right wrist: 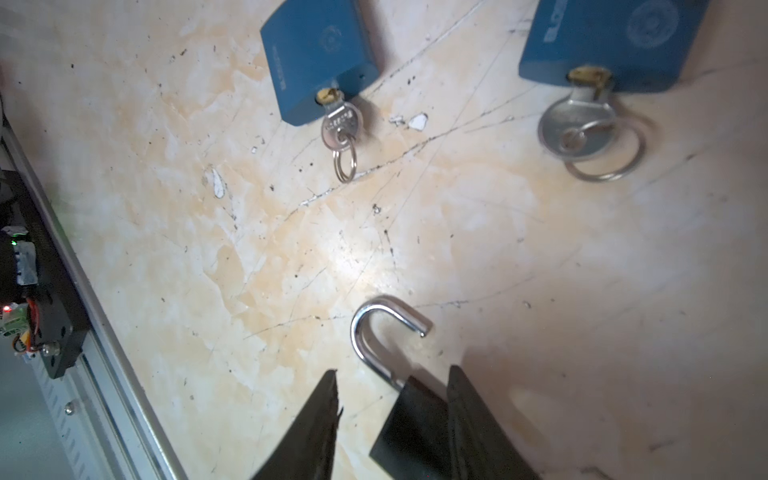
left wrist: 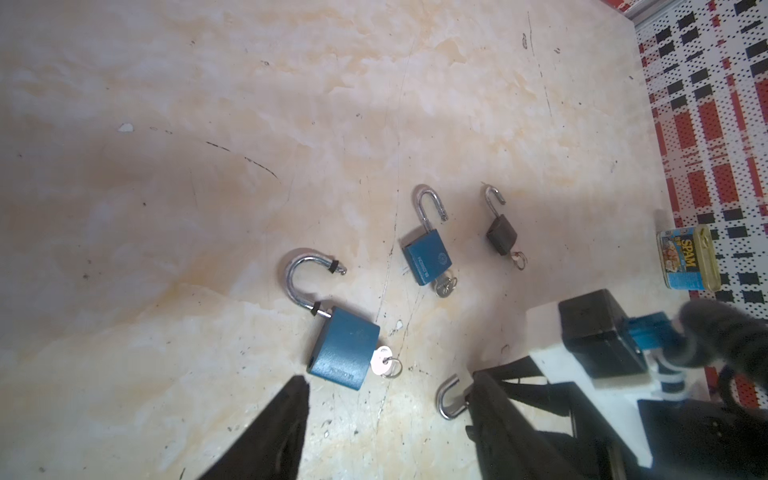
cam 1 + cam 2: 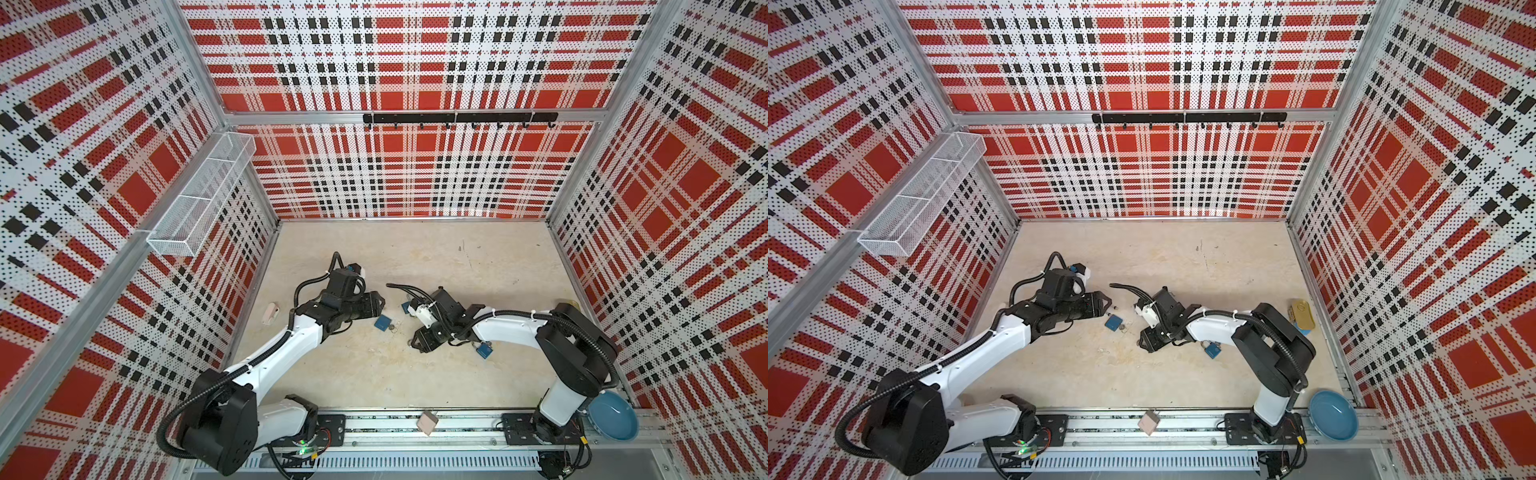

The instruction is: Lock with the key

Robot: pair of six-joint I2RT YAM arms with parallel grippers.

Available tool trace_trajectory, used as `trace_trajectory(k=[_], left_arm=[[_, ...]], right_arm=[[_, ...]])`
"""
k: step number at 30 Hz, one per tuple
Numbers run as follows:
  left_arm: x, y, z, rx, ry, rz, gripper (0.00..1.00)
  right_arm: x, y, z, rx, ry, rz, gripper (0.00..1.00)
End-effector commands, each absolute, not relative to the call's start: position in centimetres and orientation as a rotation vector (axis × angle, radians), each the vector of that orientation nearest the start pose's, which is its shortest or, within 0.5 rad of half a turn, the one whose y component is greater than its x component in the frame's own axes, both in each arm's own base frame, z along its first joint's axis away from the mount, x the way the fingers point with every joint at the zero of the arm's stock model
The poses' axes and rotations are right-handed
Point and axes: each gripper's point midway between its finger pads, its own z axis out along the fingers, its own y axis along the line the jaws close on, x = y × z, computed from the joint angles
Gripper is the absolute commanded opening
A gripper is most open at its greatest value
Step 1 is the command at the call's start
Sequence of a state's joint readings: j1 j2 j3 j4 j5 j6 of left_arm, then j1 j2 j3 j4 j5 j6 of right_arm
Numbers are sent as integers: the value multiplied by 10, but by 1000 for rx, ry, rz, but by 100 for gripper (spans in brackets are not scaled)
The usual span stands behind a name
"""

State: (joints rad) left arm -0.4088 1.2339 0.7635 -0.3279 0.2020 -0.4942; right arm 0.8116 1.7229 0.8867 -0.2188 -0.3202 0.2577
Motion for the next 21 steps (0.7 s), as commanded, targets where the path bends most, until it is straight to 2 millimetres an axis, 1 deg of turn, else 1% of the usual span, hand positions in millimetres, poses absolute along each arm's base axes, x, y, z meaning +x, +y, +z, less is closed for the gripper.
trace_trajectory(k=[1, 7, 13, 18, 21], left_arm=[[308, -168, 129, -25, 2447, -661, 65], [308, -168, 128, -25, 2447, -664, 65], [307, -168, 129, -23, 2443, -665, 65], [308, -169, 128, -23, 2444, -666, 65], [308, -169, 127, -25, 2446, -670, 65]], right_arm=[[224, 316, 29, -869, 2608, 746, 44], [222, 312, 31, -885, 2606, 727, 45], [215, 305, 34, -902, 2606, 693, 47], [208, 304, 35, -938, 2604, 664, 47], [207, 304, 35, -958, 2595, 617, 47]])
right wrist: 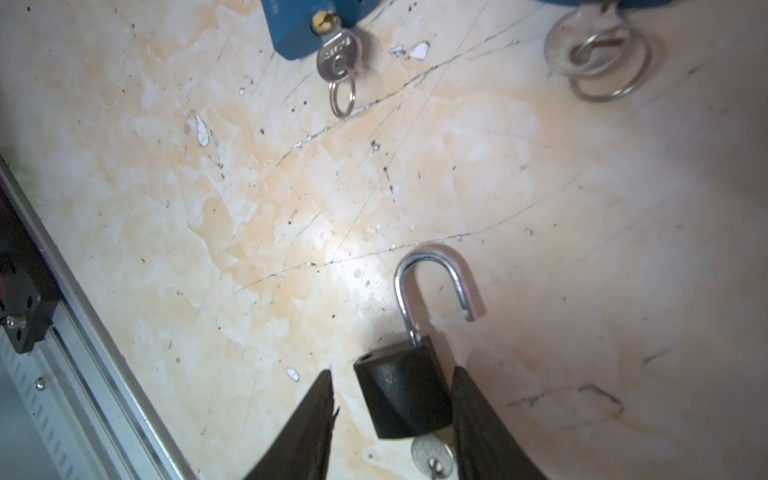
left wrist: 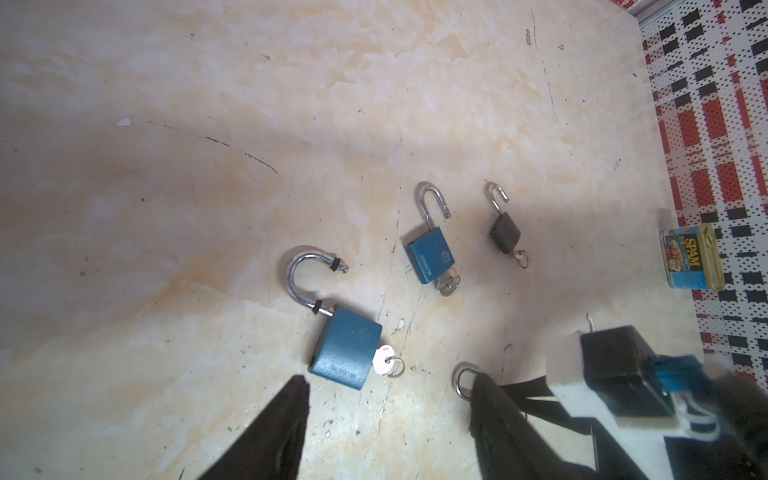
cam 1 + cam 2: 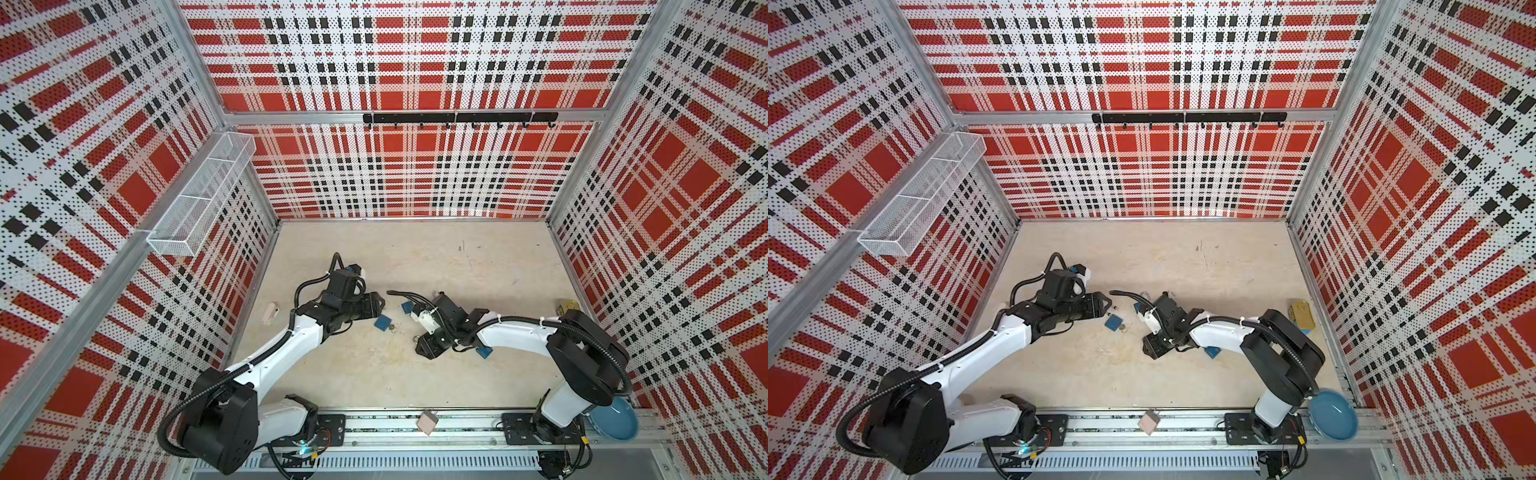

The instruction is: Lock with the key

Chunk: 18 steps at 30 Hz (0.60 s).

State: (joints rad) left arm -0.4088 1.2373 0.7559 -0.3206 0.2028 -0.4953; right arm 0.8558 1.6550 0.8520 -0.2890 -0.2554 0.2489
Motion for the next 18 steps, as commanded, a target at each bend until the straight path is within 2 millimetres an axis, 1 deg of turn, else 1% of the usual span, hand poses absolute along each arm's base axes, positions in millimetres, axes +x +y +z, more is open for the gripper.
trace_trajectory(k=[1, 9, 18], left_arm=[[308, -169, 128, -25, 2445, -670, 65], [308, -169, 129, -27, 2440, -671, 65], [307, -169, 128, -25, 2441, -671, 65]], right_arm=[[207, 304, 35, -966, 2592, 599, 47], [214, 300, 31, -1002, 2567, 379, 47], [212, 304, 27, -1041, 2558, 306, 46]])
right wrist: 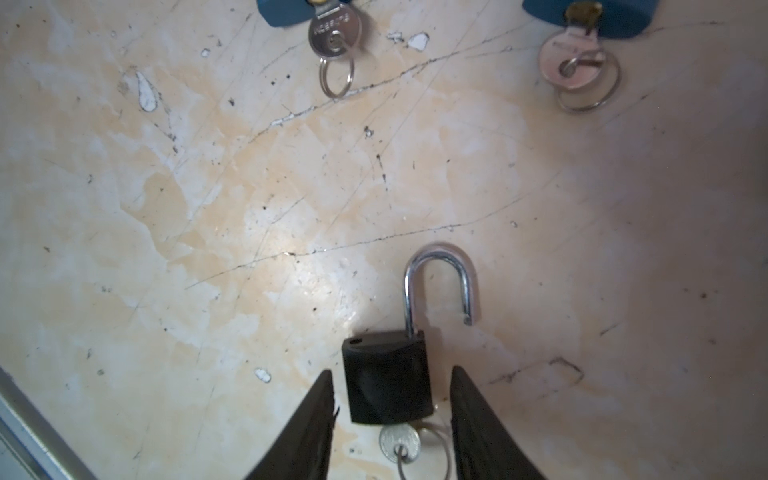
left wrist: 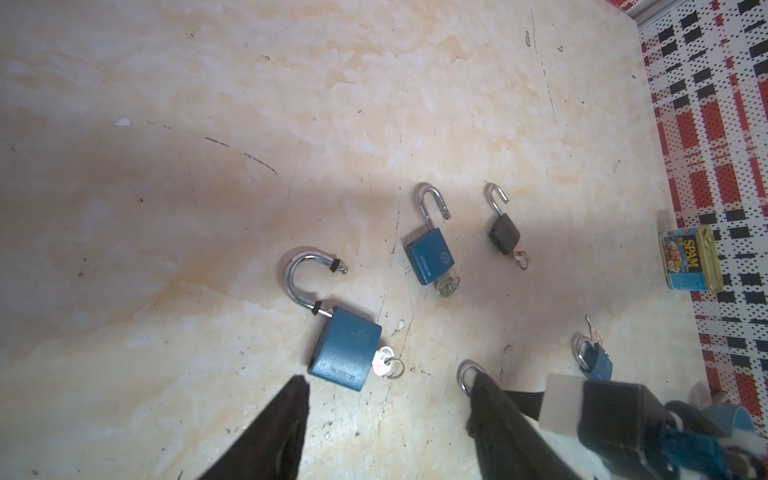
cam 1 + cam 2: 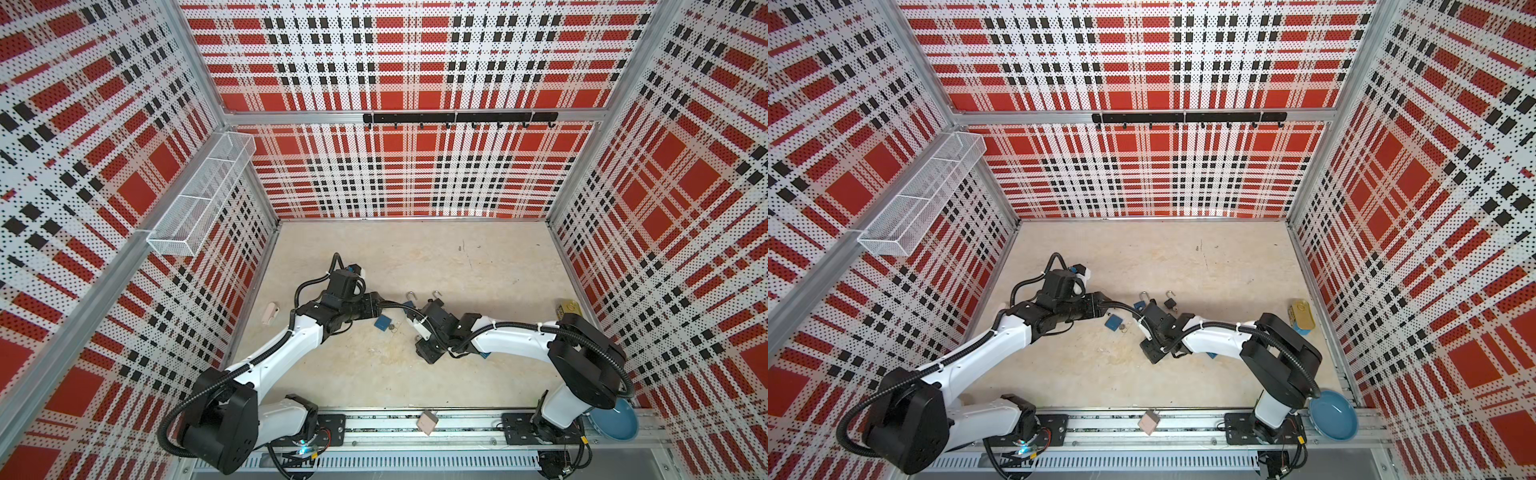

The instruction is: Lock with the key

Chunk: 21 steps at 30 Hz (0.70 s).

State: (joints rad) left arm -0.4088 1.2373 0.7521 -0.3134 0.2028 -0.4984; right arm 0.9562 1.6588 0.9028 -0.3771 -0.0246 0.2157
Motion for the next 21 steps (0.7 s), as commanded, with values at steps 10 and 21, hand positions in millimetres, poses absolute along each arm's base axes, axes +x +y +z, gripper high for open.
trace_trajectory(k=[10, 21], left_arm=[[307, -168, 128, -25, 2439, -667, 65], [305, -167, 129, -24, 2436, -666, 65]], right_arm=[[206, 308, 20, -1093, 2553, 249, 43], [205, 308, 15, -1130, 2548, 173, 36]])
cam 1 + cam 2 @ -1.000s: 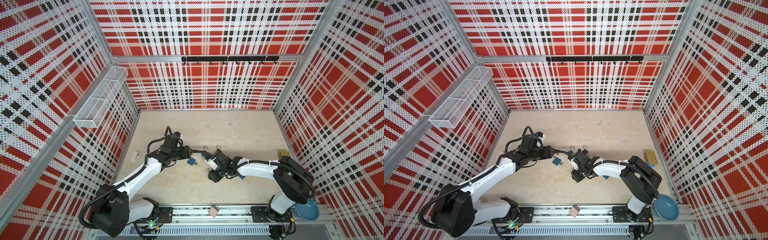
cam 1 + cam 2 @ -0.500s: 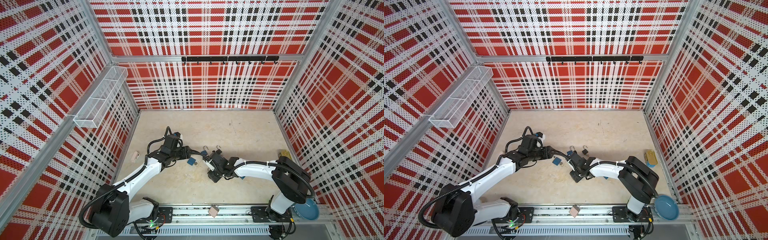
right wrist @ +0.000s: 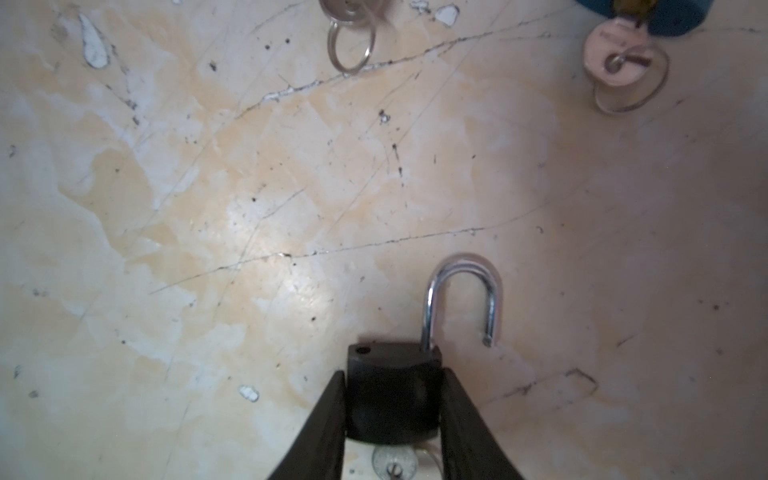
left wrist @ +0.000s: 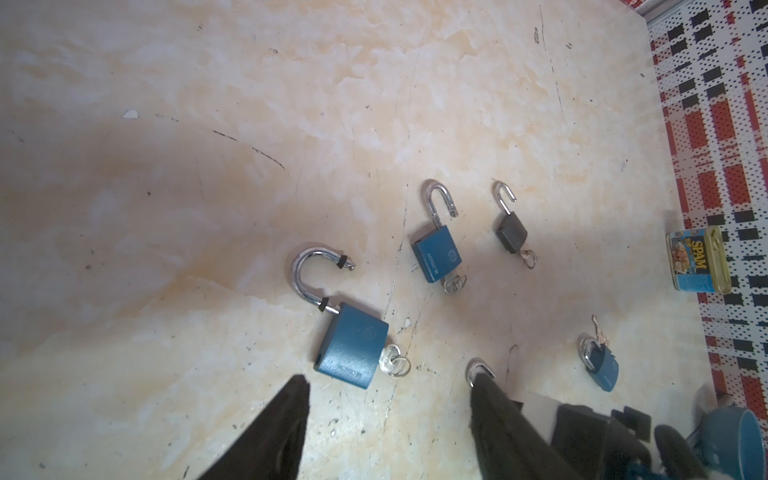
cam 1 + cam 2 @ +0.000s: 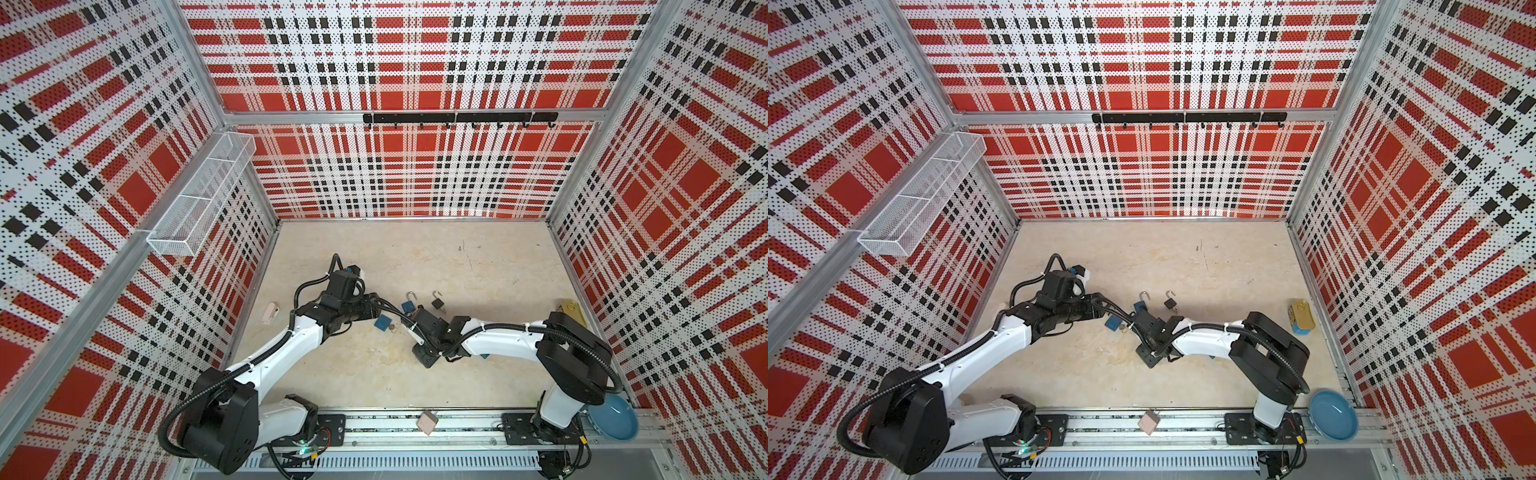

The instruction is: Lock with the key

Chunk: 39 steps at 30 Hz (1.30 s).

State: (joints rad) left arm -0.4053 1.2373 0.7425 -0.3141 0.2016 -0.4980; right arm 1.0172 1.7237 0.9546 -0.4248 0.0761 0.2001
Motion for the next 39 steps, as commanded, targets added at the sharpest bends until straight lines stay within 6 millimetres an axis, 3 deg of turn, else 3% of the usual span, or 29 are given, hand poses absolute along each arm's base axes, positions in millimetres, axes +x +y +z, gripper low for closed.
trace_trajectory(k=[1, 8, 18, 31, 39], left_arm=[[305, -167, 129, -25, 2436, -666, 65], [305, -166, 129, -25, 2436, -664, 65], [307, -165, 132, -28, 2426, -655, 65], [312, -171, 140, -8, 2416, -679, 64], [308, -189, 148, 64, 2404, -770, 61]], right_arm=[[205, 308, 15, -1131, 2549, 170, 36], [202, 306, 12, -1151, 2547, 126, 38], [202, 306, 9, -1165, 2541, 84, 25], [208, 311, 48, -1164, 2453, 123, 22], [209, 316, 68, -1154, 2420, 197, 21]])
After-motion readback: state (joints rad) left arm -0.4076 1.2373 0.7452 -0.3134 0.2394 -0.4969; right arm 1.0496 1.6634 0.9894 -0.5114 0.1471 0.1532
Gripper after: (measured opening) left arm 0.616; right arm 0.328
